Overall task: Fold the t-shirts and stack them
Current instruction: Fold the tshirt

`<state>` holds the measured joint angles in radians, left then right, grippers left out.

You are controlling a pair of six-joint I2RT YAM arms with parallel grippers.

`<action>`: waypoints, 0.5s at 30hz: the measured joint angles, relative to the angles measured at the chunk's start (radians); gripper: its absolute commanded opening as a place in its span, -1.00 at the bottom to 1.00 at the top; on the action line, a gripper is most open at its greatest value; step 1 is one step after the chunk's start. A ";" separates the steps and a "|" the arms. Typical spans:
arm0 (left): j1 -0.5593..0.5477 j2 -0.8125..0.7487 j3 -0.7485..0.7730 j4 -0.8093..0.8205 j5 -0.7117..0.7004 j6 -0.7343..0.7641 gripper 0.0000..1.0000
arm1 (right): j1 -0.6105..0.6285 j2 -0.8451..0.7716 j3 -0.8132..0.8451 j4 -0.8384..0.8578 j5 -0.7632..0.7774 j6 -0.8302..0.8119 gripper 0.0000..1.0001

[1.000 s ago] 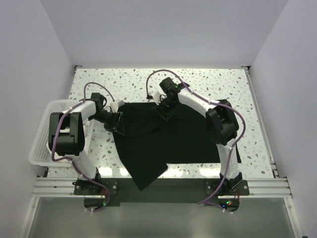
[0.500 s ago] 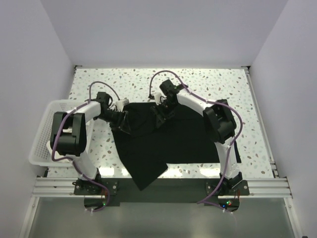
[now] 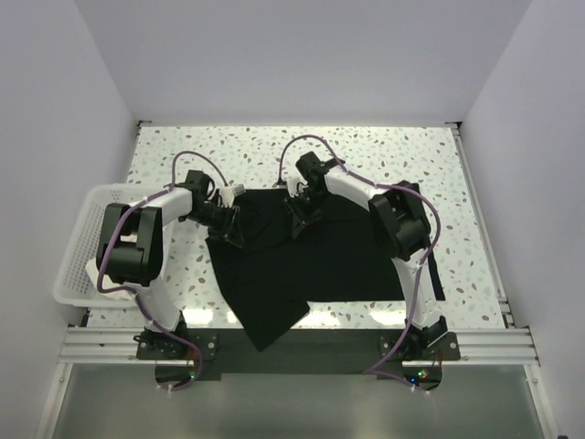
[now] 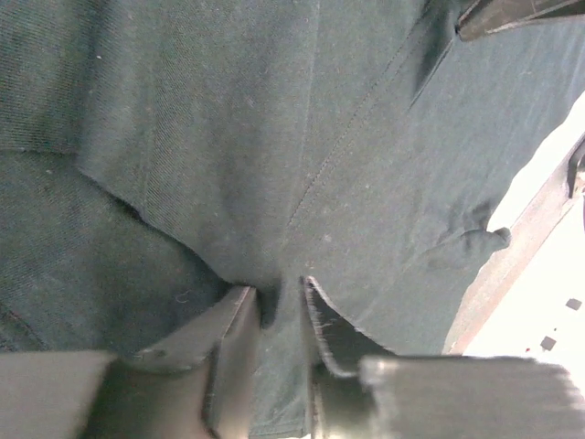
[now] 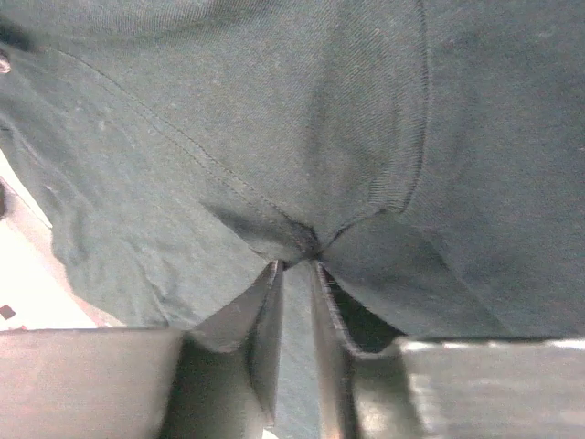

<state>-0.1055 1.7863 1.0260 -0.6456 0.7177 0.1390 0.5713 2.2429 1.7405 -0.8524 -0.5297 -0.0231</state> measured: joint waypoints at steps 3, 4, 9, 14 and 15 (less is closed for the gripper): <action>0.000 0.000 0.000 -0.004 0.001 0.002 -0.63 | 0.000 0.003 0.000 -0.002 -0.015 0.003 -0.93; 0.000 0.000 0.000 -0.008 0.003 0.004 -0.70 | 0.000 0.004 0.000 -0.003 -0.017 0.004 -1.00; -0.001 -0.004 -0.002 -0.034 0.008 0.022 -0.76 | -0.005 0.004 0.000 -0.006 -0.031 0.008 -1.00; -0.001 -0.016 -0.004 -0.048 0.011 0.035 -0.93 | -0.016 0.004 -0.003 -0.005 -0.047 0.008 -1.00; -0.001 -0.018 -0.004 -0.051 0.012 0.037 -0.98 | -0.017 0.004 -0.004 -0.005 -0.050 0.008 -1.00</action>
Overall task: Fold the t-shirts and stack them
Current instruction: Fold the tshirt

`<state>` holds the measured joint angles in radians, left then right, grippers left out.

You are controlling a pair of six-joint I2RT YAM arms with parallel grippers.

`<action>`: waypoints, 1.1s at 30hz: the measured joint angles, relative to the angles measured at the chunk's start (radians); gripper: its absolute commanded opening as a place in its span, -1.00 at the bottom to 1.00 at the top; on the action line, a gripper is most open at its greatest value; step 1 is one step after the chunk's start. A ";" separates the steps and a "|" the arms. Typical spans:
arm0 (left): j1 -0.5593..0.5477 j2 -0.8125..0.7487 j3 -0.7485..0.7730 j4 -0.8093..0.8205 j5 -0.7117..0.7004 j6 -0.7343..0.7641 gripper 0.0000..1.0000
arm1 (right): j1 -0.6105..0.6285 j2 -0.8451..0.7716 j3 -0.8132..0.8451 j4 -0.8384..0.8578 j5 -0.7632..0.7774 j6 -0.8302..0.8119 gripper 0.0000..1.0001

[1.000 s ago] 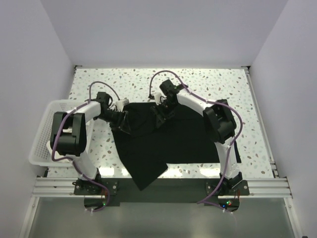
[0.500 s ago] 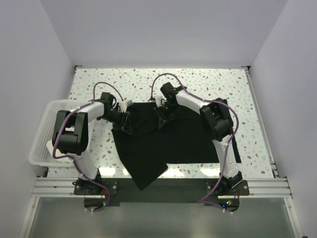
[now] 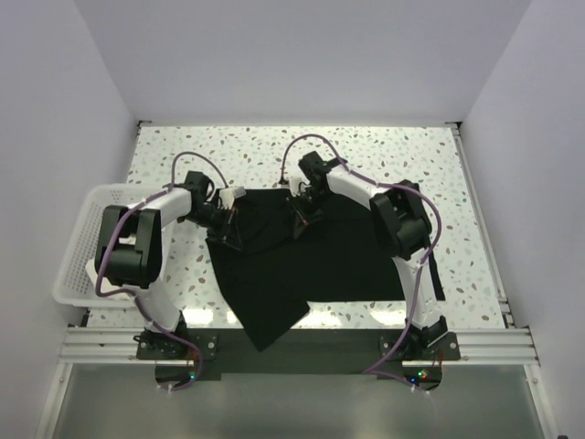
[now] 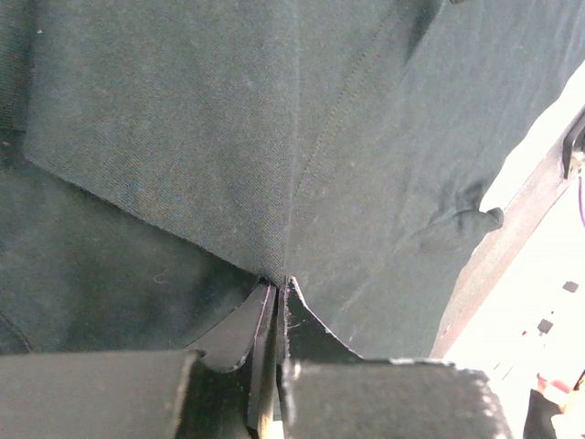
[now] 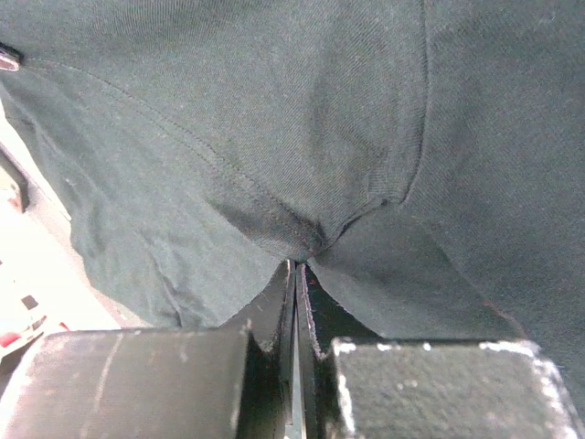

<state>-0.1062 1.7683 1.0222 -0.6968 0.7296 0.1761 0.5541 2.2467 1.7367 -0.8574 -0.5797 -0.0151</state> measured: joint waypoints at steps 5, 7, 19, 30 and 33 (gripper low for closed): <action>-0.006 -0.021 0.000 -0.031 0.008 0.011 -1.00 | -0.010 -0.022 -0.033 0.002 -0.015 -0.003 -1.00; -0.013 -0.035 0.000 -0.046 0.015 0.020 -1.00 | -0.013 -0.042 -0.051 -0.002 -0.016 -0.007 -1.00; -0.081 -0.093 0.006 -0.111 0.048 0.029 -1.00 | -0.038 -0.101 -0.084 -0.017 -0.014 -0.042 -1.00; -0.095 -0.061 0.032 -0.142 0.022 0.049 -0.19 | -0.038 -0.102 -0.136 -0.032 -0.009 -0.078 -1.00; -0.093 -0.052 0.033 -0.159 0.006 0.060 -0.07 | -0.040 -0.101 -0.120 -0.082 -0.010 -0.114 -0.62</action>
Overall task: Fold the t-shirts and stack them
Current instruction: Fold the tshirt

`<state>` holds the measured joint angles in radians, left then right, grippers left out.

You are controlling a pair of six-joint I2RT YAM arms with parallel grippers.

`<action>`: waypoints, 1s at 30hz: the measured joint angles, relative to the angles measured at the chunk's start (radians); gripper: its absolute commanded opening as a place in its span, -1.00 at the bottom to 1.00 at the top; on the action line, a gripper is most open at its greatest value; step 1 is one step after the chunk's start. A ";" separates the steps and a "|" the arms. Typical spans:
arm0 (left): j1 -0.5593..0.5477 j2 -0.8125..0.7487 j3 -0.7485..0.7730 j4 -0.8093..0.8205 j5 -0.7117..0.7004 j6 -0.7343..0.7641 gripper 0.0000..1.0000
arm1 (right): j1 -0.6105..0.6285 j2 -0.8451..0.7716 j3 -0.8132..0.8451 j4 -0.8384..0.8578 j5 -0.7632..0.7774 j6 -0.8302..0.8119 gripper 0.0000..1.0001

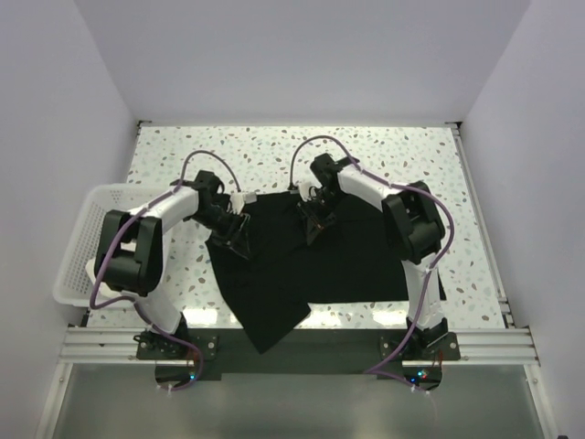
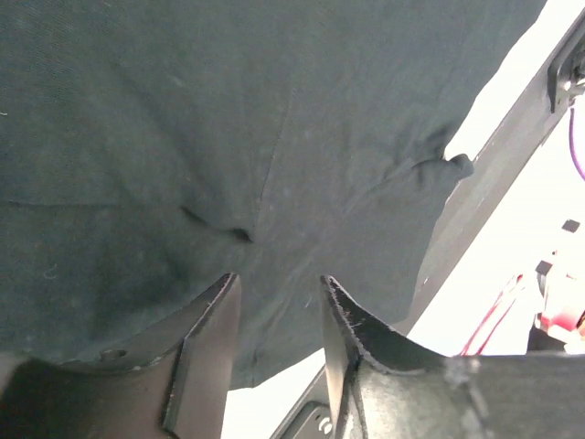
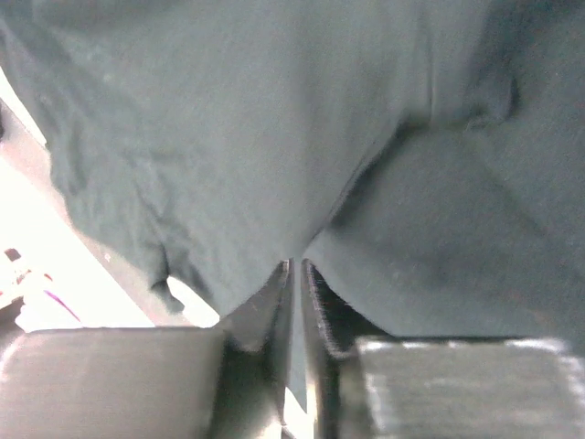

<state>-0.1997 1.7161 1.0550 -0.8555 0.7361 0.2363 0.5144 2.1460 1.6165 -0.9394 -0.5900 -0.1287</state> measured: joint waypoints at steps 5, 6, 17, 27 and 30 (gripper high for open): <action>0.061 -0.002 0.091 -0.034 -0.020 0.022 -0.06 | -0.033 -0.023 0.042 -0.095 -0.004 -0.089 -0.06; 0.078 -0.002 0.136 -0.030 -0.039 0.023 -0.06 | -0.047 -0.033 0.042 -0.107 -0.004 -0.105 -0.05; 0.112 0.199 0.547 0.121 -0.278 0.013 -0.24 | -0.320 -0.091 0.153 -0.109 0.262 -0.237 -0.31; 0.112 0.320 0.541 0.120 -0.458 -0.017 -0.34 | -0.386 0.012 0.158 0.026 0.540 -0.274 -0.31; 0.113 0.352 0.543 0.143 -0.501 -0.026 -0.38 | -0.396 0.058 0.161 0.067 0.607 -0.276 -0.31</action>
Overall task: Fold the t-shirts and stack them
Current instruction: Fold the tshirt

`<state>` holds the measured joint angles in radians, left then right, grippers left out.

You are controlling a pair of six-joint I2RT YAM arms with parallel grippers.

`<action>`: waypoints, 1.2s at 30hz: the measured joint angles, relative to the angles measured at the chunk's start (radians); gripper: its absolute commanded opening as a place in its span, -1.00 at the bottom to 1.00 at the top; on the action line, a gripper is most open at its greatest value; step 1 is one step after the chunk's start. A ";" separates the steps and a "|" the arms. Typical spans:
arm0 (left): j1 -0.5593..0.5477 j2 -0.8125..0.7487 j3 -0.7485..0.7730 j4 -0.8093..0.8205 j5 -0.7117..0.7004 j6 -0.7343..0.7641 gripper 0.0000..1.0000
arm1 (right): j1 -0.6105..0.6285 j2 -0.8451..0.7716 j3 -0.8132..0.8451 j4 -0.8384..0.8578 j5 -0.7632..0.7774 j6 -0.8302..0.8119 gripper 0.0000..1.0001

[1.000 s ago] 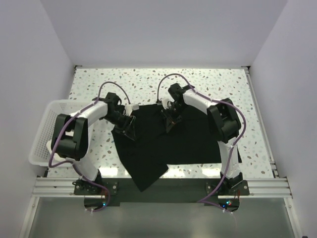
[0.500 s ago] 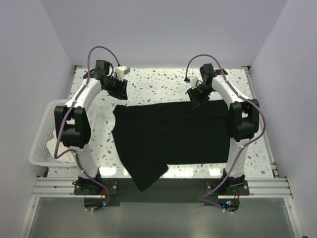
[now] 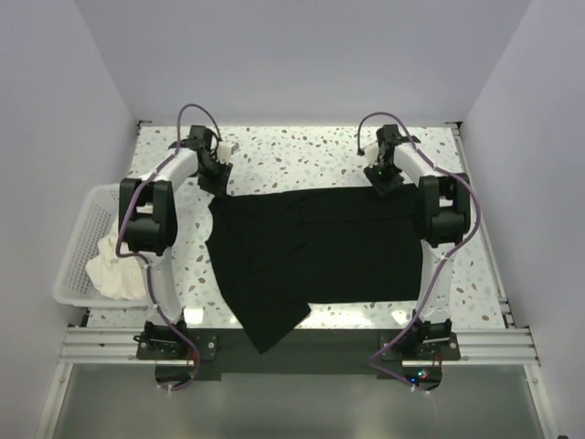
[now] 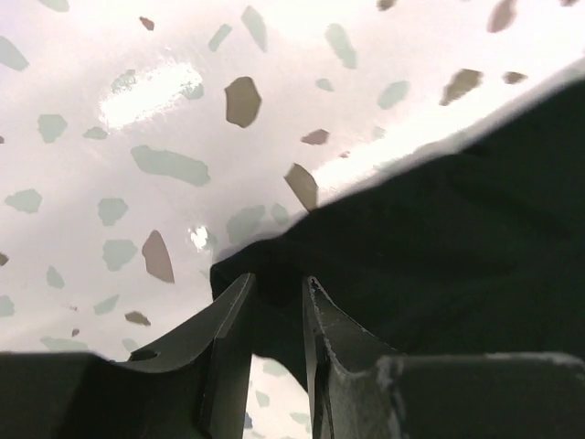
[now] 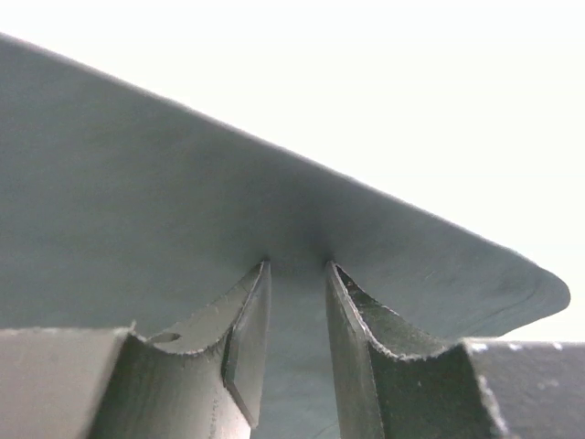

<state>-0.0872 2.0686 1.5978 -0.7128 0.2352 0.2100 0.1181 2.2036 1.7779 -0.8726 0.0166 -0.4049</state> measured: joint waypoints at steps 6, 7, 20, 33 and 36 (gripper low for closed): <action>0.002 0.134 0.122 -0.005 -0.067 -0.017 -0.49 | -0.025 0.045 0.032 0.045 0.110 0.000 -0.33; 0.003 0.149 0.145 -0.004 -0.071 -0.017 -0.51 | -0.029 0.049 0.039 0.051 0.126 0.000 -0.33; 0.004 0.417 0.587 -0.008 -0.087 -0.014 -0.26 | -0.046 0.192 0.288 0.076 0.148 0.011 -0.17; 0.055 -0.164 0.184 -0.015 0.269 0.204 0.70 | -0.054 -0.220 0.173 -0.168 -0.185 -0.199 0.93; 0.040 -0.378 0.036 -0.049 0.350 0.325 0.65 | -0.054 -0.429 0.007 -0.246 -0.228 -0.306 0.75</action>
<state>-0.0475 1.6909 1.6341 -0.7620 0.5850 0.5350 0.0643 1.7744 1.7851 -1.1191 -0.2111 -0.7105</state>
